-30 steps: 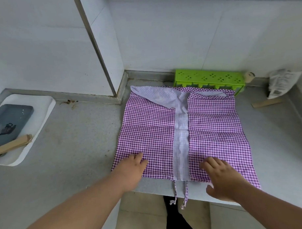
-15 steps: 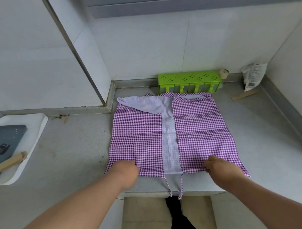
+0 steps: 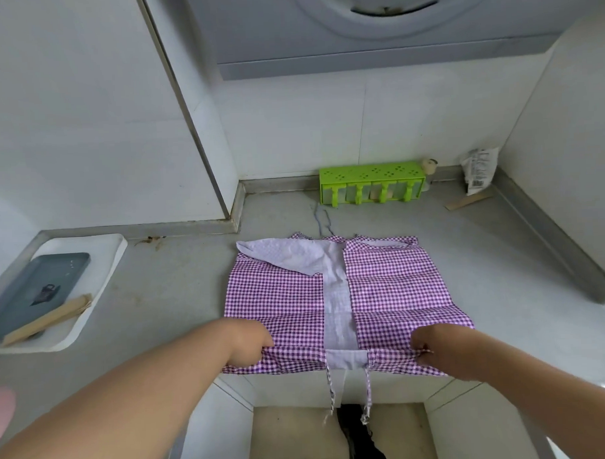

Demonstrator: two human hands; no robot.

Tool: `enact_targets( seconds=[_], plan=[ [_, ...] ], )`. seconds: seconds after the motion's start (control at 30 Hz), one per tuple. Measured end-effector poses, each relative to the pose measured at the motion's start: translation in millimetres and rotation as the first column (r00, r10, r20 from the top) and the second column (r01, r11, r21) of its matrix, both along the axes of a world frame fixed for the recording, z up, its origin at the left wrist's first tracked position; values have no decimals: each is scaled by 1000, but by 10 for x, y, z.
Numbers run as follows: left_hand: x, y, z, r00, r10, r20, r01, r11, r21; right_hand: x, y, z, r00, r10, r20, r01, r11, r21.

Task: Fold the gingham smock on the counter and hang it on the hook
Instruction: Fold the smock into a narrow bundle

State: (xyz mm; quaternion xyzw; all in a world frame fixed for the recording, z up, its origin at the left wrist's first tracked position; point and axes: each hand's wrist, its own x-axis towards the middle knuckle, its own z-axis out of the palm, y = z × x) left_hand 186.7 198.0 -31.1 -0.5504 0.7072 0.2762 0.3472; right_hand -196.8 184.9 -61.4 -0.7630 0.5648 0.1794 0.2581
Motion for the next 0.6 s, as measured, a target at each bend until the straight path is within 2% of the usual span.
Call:
enact_targets(
  seconds=[0.1, 0.27, 0.47, 0.6],
  plan=[
    [7, 21, 185, 1000, -6, 7, 5, 999, 34, -27, 3, 197, 997, 76, 11, -76, 997, -19],
    [97, -167, 394, 998, 47, -33, -48, 998, -28, -49, -229, 511, 994, 107, 18, -105, 991, -78],
    [213, -564, 501, 965, 207, -162, -239, 947, -216, -7, -766, 681, 995, 95, -15, -96, 973, -209],
    [216, -945, 469, 939, 267, -219, -329, 884, -333, 64, -1243, 647, 997, 75, 30, -64, 961, -268]
  ],
)
